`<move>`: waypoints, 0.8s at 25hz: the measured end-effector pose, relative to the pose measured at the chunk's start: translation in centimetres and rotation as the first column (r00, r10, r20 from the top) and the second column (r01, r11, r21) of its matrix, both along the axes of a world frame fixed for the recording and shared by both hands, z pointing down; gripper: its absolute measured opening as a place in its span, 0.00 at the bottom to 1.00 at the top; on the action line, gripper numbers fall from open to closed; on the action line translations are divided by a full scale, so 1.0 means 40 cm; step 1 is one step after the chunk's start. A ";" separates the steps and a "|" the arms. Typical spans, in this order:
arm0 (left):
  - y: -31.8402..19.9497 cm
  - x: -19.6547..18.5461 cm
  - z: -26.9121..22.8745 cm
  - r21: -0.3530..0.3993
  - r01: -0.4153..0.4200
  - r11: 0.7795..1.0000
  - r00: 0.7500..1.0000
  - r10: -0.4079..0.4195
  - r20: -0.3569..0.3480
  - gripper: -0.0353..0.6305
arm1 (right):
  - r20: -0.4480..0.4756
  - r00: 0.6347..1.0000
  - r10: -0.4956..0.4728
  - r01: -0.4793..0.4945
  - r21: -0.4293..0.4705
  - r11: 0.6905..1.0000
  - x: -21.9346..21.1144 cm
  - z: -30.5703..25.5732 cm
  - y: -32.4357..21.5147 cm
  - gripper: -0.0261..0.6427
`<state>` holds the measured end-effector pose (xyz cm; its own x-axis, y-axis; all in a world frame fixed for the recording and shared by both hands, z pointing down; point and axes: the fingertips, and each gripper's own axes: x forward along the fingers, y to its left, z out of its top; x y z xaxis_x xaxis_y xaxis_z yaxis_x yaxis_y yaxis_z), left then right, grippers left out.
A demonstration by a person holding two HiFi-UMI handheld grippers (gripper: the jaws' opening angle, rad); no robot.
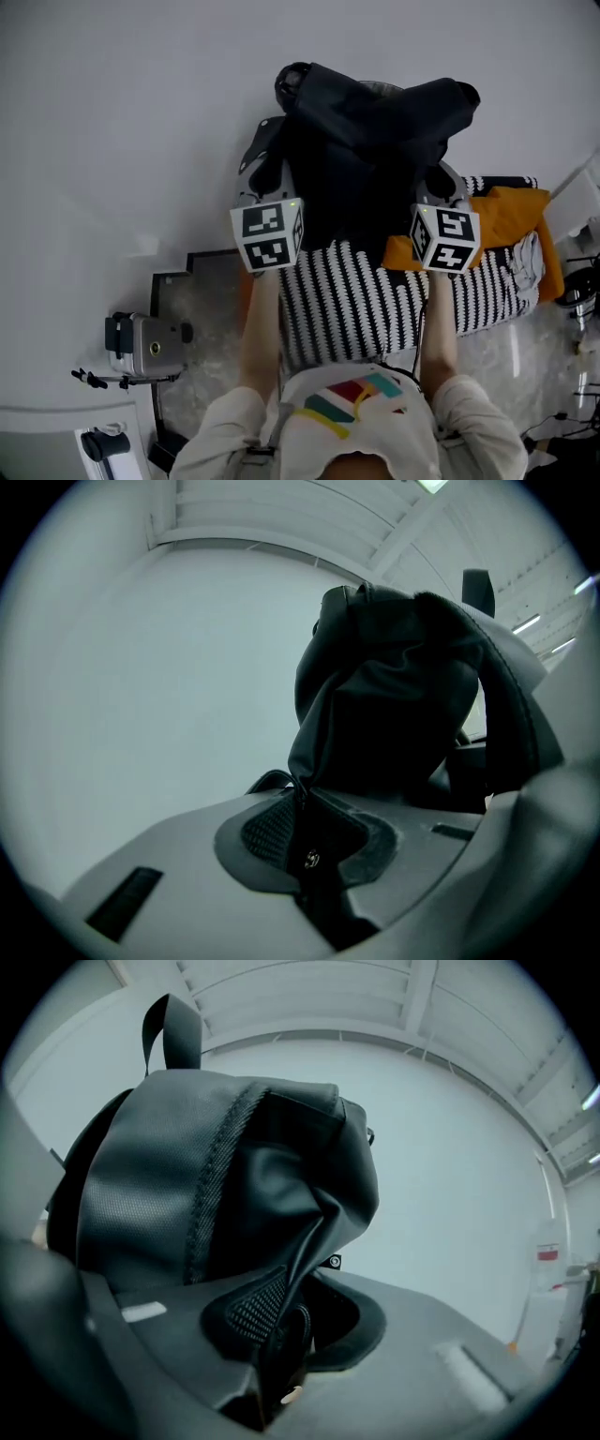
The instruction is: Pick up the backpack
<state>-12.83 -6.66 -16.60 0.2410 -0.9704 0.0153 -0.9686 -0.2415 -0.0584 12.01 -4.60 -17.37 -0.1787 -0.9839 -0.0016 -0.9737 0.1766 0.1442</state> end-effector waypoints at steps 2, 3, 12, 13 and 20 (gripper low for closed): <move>0.059 0.005 -0.046 0.032 -0.004 0.999 1.000 0.004 0.003 0.13 | -0.004 1.000 -0.009 0.009 0.047 0.999 0.005 -0.057 0.061 0.12; 0.085 0.010 -0.063 0.046 -0.002 0.999 1.000 0.002 0.006 0.13 | -0.004 1.000 -0.013 0.013 0.066 0.998 0.009 -0.078 0.087 0.12; 0.246 0.029 -0.164 0.113 0.039 0.993 0.993 -0.051 0.106 0.13 | 0.035 0.999 -0.037 0.031 0.180 0.983 0.023 -0.150 0.248 0.12; 0.260 0.031 -0.161 0.113 0.046 0.993 0.992 -0.059 0.114 0.13 | 0.035 0.999 -0.039 0.032 0.181 0.983 0.024 -0.143 0.259 0.12; 0.359 0.002 -0.098 0.144 0.088 0.986 0.990 -0.102 0.097 0.13 | 0.015 0.996 -0.090 0.085 0.193 0.977 -0.010 -0.076 0.325 0.12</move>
<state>-12.76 7.70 -20.52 0.1517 -0.9832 -0.1013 -0.9736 -0.1310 -0.1867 11.59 8.38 -20.43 -0.2617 -0.9454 -0.1942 -0.9592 0.2323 0.1614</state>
